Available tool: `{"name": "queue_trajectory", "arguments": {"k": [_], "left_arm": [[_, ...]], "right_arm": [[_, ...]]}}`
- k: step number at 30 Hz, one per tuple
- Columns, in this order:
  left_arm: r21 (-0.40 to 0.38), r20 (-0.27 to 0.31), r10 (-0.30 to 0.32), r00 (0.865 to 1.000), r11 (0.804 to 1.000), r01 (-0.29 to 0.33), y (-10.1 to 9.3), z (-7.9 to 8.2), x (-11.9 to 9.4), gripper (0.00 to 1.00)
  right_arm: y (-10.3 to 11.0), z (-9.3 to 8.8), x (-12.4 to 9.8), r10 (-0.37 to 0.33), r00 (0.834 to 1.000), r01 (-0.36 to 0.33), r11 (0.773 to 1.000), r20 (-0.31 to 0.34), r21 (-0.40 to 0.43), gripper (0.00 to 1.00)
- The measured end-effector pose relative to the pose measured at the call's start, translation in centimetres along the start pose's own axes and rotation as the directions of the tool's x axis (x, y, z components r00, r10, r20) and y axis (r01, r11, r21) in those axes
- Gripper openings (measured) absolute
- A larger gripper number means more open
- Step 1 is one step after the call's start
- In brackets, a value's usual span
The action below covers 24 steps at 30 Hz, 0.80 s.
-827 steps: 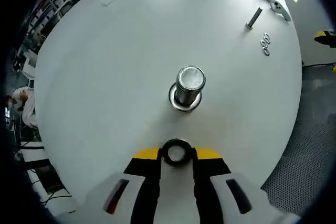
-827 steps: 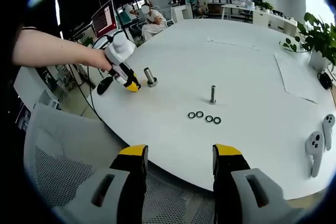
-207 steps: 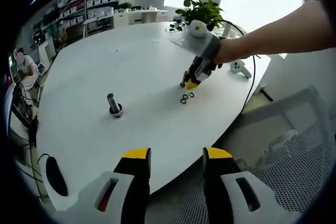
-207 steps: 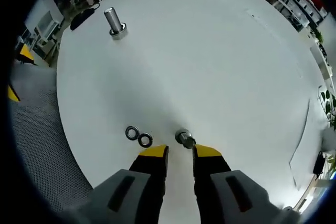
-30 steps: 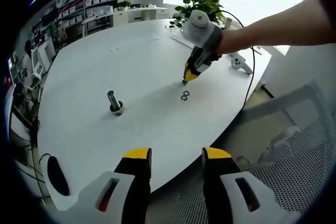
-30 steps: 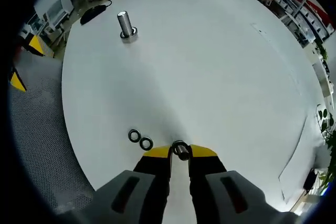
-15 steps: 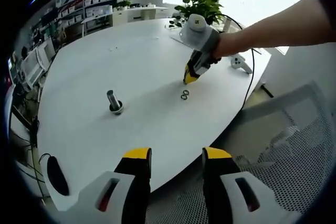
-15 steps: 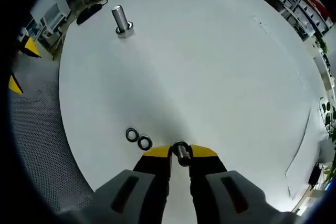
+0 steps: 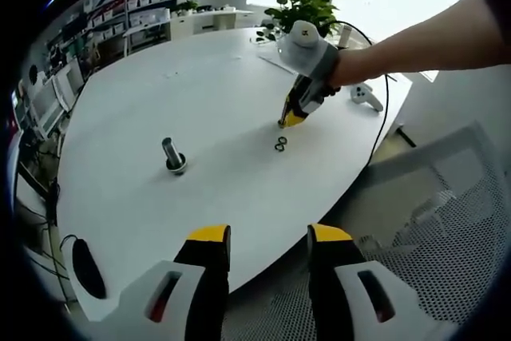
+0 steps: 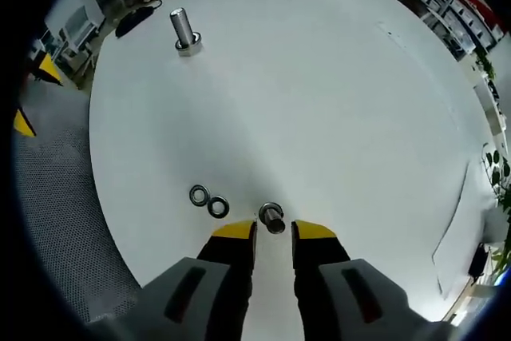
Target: Place the washer onto the threaded stud by aligning its center hole with the stud, sliding it down to the base, and recovering from edge contact or off-axis alignment until the washer reaches the visible bottom stop.
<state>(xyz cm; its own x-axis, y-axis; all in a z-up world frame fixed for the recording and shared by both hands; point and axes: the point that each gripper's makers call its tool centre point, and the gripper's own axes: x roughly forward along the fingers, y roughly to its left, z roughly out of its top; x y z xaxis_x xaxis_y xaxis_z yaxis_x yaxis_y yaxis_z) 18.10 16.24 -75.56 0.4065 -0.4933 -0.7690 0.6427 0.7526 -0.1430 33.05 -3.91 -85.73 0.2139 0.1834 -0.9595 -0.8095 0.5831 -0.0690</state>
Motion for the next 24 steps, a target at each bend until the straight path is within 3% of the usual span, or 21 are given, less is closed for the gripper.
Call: {"name": "queue_trajectory", "arguments": {"k": [24], "left_arm": [[0.020, -0.002, 0.005, 1.000, 1.000, -0.005, -0.1, 0.0, 0.0, 0.37]], "right_arm": [[2.2, -2.1, -1.1, 0.009, 1.000, -0.009, 1.000, -0.011, 0.030, 0.21]]}}
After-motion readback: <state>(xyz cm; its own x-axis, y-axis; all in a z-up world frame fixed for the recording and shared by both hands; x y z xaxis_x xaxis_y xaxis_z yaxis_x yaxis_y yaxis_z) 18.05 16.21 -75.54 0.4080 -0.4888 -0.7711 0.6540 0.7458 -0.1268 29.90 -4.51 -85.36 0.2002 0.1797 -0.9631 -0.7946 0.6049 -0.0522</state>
